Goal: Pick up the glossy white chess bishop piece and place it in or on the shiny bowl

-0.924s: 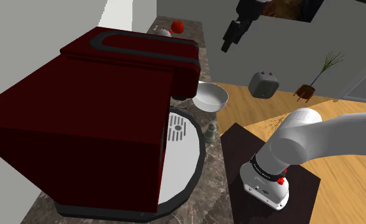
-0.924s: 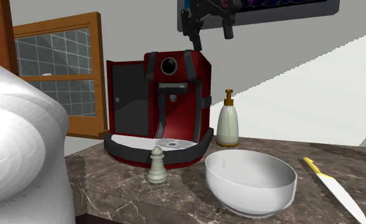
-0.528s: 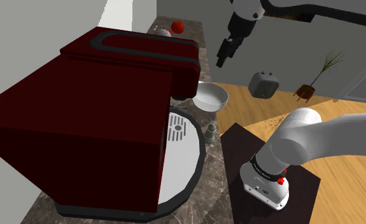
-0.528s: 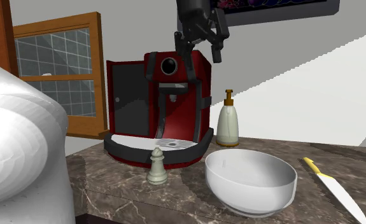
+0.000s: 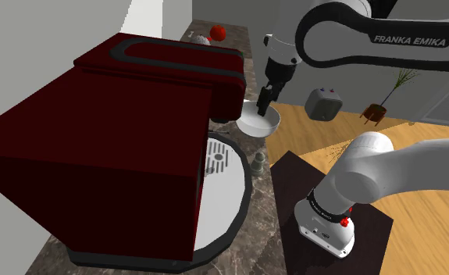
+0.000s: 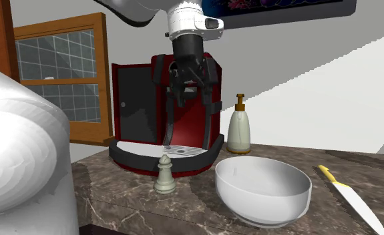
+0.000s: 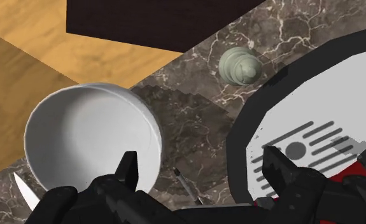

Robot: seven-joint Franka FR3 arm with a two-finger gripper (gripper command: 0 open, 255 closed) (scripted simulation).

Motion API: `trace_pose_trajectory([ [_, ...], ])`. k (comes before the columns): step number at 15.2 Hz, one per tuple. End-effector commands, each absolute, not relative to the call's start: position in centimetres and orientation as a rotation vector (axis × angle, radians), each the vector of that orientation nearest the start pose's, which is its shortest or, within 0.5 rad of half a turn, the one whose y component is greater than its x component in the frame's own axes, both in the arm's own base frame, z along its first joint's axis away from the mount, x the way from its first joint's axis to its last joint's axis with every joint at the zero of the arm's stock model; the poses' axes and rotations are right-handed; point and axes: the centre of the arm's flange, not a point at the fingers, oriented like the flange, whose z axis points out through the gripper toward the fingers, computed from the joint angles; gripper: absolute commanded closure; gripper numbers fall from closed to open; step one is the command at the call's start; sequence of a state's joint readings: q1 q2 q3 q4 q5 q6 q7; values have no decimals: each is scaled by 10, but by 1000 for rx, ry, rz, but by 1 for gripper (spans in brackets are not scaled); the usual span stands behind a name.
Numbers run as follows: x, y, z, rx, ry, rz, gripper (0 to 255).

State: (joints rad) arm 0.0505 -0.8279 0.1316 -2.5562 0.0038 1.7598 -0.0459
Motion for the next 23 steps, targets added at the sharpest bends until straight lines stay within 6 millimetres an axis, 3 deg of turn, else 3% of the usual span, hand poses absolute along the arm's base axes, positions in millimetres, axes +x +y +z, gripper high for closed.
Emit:
trace_pose_trajectory([
  [1,296,76,495,-3223,-315,-1,0],
  [10,267,123,400,-3226,-381,210,0],
  [17,263,119,364,-3226,-381,210,0],
  [23,263,118,361,-3226,-381,210,0],
])
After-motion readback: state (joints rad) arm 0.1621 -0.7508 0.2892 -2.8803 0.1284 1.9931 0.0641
